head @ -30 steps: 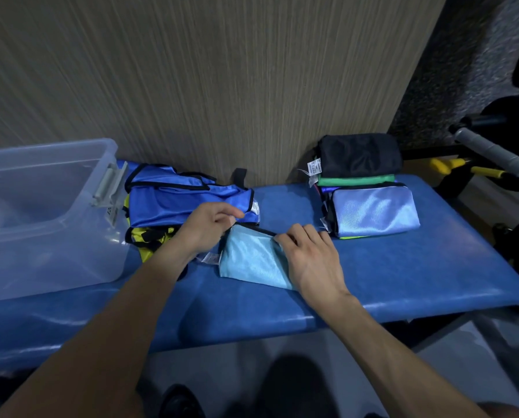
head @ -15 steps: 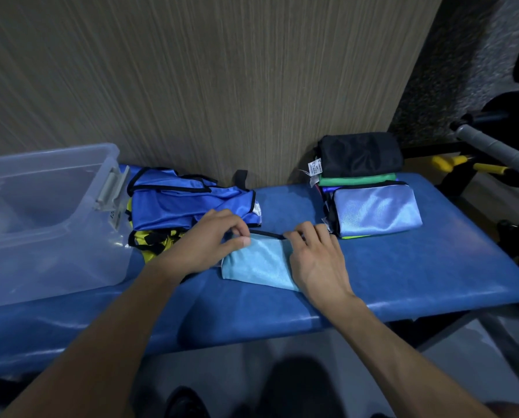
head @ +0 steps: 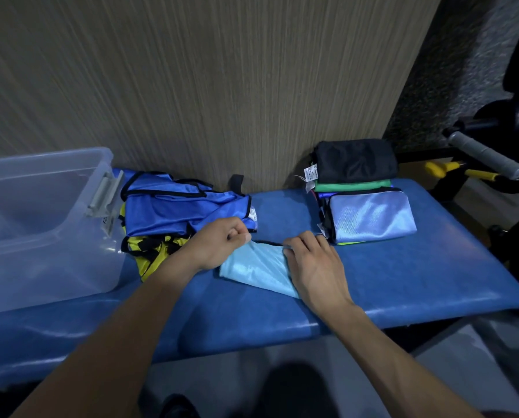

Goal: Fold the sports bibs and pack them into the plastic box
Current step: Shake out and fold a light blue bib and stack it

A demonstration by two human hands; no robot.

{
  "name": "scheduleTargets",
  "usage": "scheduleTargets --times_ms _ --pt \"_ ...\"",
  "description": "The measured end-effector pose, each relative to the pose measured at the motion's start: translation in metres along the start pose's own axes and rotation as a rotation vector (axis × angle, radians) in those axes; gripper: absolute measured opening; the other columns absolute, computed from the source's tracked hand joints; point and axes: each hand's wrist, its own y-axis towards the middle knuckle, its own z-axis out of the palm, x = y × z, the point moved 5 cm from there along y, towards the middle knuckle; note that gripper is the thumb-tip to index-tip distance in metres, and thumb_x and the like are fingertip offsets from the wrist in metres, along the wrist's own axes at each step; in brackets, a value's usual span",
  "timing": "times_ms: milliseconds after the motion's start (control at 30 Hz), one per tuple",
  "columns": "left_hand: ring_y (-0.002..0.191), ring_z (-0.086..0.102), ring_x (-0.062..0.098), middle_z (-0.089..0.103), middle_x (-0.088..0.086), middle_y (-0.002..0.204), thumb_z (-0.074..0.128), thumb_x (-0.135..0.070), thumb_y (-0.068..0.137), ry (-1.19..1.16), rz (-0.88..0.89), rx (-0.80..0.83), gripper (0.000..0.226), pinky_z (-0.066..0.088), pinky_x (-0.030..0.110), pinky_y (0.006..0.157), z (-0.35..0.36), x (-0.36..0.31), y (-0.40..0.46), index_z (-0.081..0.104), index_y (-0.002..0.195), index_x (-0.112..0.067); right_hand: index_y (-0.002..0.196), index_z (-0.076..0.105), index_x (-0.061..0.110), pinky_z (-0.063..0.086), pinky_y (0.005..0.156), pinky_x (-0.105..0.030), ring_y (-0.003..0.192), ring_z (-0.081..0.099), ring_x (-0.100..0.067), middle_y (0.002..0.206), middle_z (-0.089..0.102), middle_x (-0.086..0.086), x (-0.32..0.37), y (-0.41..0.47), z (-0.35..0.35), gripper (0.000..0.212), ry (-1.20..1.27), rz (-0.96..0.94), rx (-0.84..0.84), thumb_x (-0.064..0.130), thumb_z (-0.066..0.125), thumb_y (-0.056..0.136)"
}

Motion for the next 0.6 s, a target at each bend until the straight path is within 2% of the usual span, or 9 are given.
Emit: scheduleTargets --times_ms 67,133,267,400,533,600 --pt "0.069 0.048 0.009 0.054 -0.002 0.075 0.065 -0.032 0.099 -0.055 -0.043 0.051 0.012 0.041 0.029 0.070 0.002 0.005 0.004 0.068 0.093 -0.022 0.102 0.068 0.018 0.049 0.073 -0.044 0.085 0.056 -0.029 0.097 0.060 -0.001 -0.002 0.001 -0.001 0.020 0.042 0.043 0.022 0.028 0.051 0.101" --pt "0.068 0.050 0.006 0.057 -0.004 0.077 0.070 -0.033 0.095 -0.129 -0.077 0.118 0.008 0.041 0.026 0.072 0.001 0.007 0.005 0.072 0.093 -0.025 0.102 0.068 0.018 0.049 0.074 -0.044 0.086 0.057 -0.030 0.098 0.060 -0.001 -0.004 0.002 -0.001 0.014 0.070 0.059 0.035 0.026 0.056 0.100" --pt "0.073 0.060 -0.003 0.069 -0.014 0.079 0.079 -0.032 0.089 -0.181 -0.090 0.196 0.002 0.044 0.022 0.079 -0.003 0.010 0.005 0.077 0.089 -0.031 0.101 0.066 0.019 0.049 0.073 -0.044 0.086 0.057 -0.028 0.097 0.059 0.000 -0.004 0.003 -0.001 0.025 0.087 0.055 0.049 0.033 0.046 0.100" --pt "0.068 0.059 -0.006 0.067 -0.017 0.070 0.077 -0.032 0.090 -0.124 -0.092 0.232 0.009 0.044 0.016 0.071 -0.003 0.002 0.006 0.075 0.089 -0.024 0.096 0.064 0.019 0.048 0.069 -0.042 0.083 0.056 -0.026 0.093 0.057 0.002 -0.001 0.005 -0.003 0.034 0.067 0.053 0.050 0.037 0.036 0.100" --pt "0.060 0.050 -0.006 0.059 -0.020 0.061 0.070 -0.029 0.096 -0.176 -0.106 0.276 0.013 0.039 0.018 0.069 -0.003 0.002 0.004 0.066 0.089 -0.018 0.095 0.061 0.020 0.048 0.068 -0.043 0.082 0.054 -0.026 0.093 0.056 0.003 -0.001 0.007 -0.003 0.030 0.044 0.057 0.073 0.036 0.035 0.100" --pt "0.067 0.053 -0.002 0.060 -0.017 0.066 0.068 -0.025 0.097 -0.269 -0.133 0.277 0.011 0.041 0.019 0.073 -0.002 0.004 0.004 0.064 0.092 -0.016 0.096 0.059 0.019 0.047 0.069 -0.043 0.083 0.053 -0.027 0.094 0.055 0.002 -0.002 0.008 -0.002 0.021 0.025 0.057 0.104 0.032 0.043 0.102"
